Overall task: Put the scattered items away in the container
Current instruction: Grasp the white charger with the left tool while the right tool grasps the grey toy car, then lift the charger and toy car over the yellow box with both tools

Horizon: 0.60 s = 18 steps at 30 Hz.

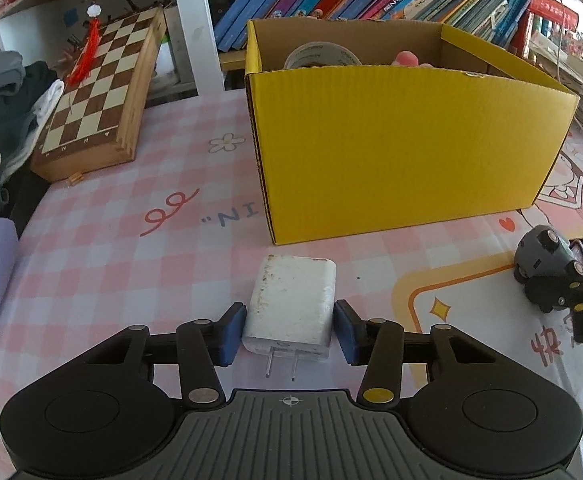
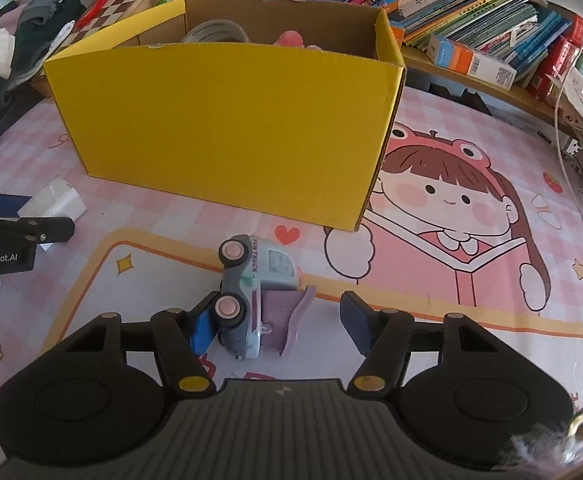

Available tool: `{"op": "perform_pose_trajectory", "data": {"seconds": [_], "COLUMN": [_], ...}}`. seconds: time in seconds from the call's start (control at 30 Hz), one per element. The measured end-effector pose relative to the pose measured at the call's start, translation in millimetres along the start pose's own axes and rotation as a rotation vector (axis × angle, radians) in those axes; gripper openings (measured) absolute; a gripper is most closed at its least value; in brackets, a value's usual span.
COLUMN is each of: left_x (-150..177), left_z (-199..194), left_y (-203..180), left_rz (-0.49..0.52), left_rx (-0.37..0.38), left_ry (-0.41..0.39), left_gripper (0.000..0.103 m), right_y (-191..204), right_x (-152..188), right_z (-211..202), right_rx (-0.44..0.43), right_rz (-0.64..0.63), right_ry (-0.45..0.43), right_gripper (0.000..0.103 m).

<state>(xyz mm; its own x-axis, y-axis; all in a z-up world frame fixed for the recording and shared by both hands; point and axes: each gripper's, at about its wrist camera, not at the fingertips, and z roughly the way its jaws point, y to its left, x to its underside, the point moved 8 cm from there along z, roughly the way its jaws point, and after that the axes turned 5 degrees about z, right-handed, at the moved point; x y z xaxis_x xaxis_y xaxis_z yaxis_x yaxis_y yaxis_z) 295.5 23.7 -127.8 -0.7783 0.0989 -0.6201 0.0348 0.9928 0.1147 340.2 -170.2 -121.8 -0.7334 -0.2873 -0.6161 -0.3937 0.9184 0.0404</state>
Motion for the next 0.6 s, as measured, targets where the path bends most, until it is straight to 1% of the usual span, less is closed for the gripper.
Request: {"op": "perform_pose_trajectory", "data": {"seconds": [0.07,0.13,0.17,0.27,0.43,0.6], "left_x": [0.2,0.5,0.5,1.1,6.6,15.9], "left_z": [0.0,-0.2,-0.4,-1.6,-7.3,-21.4], "left_y": [0.1,-0.1,-0.4,-1.2,-3.1,-3.8], "left_rz": [-0.005,-0.008,-0.009,-0.012,-0.011,-0.055], "left_rx": [0.0,0.0,0.0,0.004,0.024,0.067], "left_ry": [0.0,0.001,0.003,0.008,0.014,0.02], "left_gripper": [0.046,0.045,0.045,0.042,0.042,0.042], "right_y": [1.3,3.0,3.8,6.2,8.6,9.8], "right_x": [-0.1,-0.3,-0.4,-0.6,0.7,-0.2], "right_z": [0.5,0.0,-0.2,-1.0,-6.0,-16.5], "right_rx": [-0.011,-0.026,-0.033,-0.054,-0.09,-0.116], "right_rz": [-0.004,-0.008,-0.01,-0.016,-0.017,-0.021], "right_ry": [0.004,0.008,0.01,0.016,0.029,0.021], "right_gripper": [0.056,0.047,0.044,0.044,0.043,0.043]}}
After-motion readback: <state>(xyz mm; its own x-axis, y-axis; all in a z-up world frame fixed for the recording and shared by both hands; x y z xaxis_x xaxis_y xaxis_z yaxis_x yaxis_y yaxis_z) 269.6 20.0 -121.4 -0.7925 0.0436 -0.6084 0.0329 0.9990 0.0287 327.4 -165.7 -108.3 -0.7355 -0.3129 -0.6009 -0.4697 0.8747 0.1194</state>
